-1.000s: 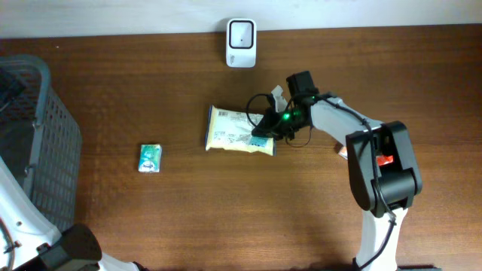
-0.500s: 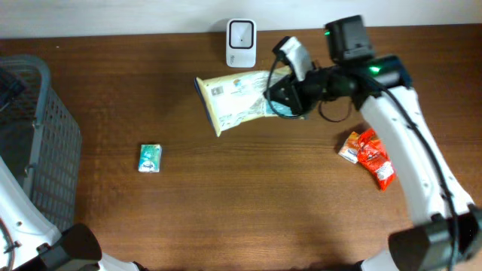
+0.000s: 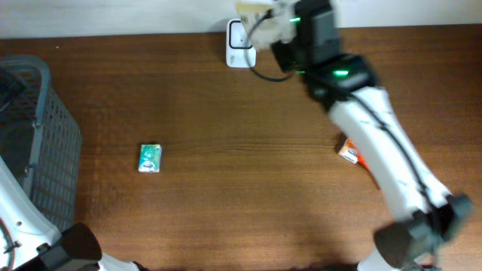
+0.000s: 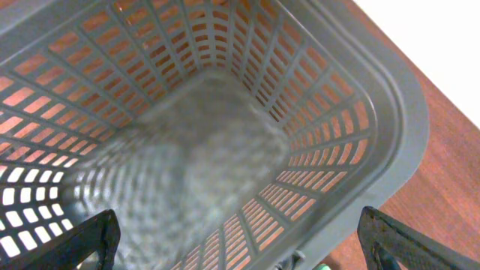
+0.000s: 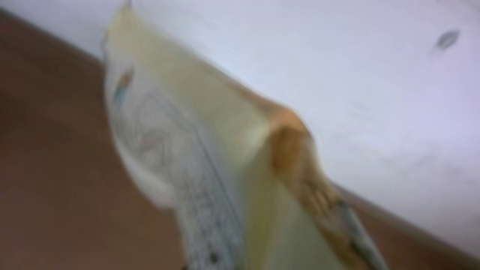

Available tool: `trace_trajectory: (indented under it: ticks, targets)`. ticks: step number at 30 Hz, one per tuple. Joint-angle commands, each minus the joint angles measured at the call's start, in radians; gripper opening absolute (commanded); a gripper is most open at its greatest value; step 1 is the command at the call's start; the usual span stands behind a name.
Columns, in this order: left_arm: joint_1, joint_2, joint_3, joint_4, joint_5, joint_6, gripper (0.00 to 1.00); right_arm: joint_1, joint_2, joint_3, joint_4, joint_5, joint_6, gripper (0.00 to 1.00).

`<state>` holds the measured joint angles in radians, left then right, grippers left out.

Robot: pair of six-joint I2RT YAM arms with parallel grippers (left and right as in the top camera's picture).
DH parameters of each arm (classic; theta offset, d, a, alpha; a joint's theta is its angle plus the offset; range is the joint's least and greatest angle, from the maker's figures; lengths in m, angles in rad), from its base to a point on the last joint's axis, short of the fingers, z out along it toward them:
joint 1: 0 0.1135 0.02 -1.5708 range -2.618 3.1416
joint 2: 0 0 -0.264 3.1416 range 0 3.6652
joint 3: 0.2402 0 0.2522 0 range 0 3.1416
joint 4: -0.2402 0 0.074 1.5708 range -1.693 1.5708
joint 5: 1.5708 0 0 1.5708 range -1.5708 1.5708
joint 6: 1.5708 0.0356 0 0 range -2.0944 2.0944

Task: Scan the item barcode
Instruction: 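Lift the white chip bag and bring it to the scanner, then carry the white chip bag right and drop it near the red bag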

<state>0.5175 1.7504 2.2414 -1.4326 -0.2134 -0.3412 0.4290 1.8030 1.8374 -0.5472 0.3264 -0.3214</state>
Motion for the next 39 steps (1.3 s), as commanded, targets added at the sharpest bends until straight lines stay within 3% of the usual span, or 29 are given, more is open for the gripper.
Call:
trace_trajectory:
  ticks: [1,3,6,8,22,27,31,33,35,37,39]
  targets:
    - [0.002,-0.002,0.011,-0.002,0.000,-0.010,0.99,0.088,0.175,0.011,0.224,0.448,-0.411,0.04]
    - [0.002,-0.002,0.011,-0.002,0.000,-0.010,0.99,0.124,0.303,0.011,0.504,0.578,-0.675,0.04]
    - [0.002,-0.002,0.011,-0.002,0.000,-0.010,0.99,0.132,0.430,0.011,0.823,0.574,-0.952,0.04]
    - [0.002,-0.002,0.011,-0.002,0.000,-0.010,0.99,0.123,0.499,0.011,0.931,0.553,-1.064,0.04]
    - [0.002,-0.002,0.011,-0.002,0.000,-0.010,0.99,0.113,0.554,0.011,0.931,0.520,-1.078,0.04]
    - [0.002,-0.002,0.011,-0.002,0.000,-0.010,0.99,0.121,0.531,0.011,1.161,0.573,-1.115,0.04]
    - [0.002,-0.002,0.011,-0.002,0.000,-0.010,0.99,0.137,0.340,0.011,1.032,0.592,-1.008,0.04]
    - [0.002,-0.002,0.011,-0.002,0.000,-0.010,0.99,0.147,0.198,0.011,0.739,0.563,-0.866,0.04]
    - [0.002,-0.002,0.011,-0.002,0.000,-0.010,0.99,0.153,0.053,0.011,0.389,0.476,-0.616,0.04]
    - [0.002,-0.002,0.011,-0.002,0.000,-0.010,0.99,0.130,-0.116,0.011,0.017,0.290,-0.275,0.04]
    - [0.002,-0.002,0.011,-0.002,0.000,-0.010,0.99,0.078,-0.208,0.011,-0.193,0.071,-0.064,0.04]
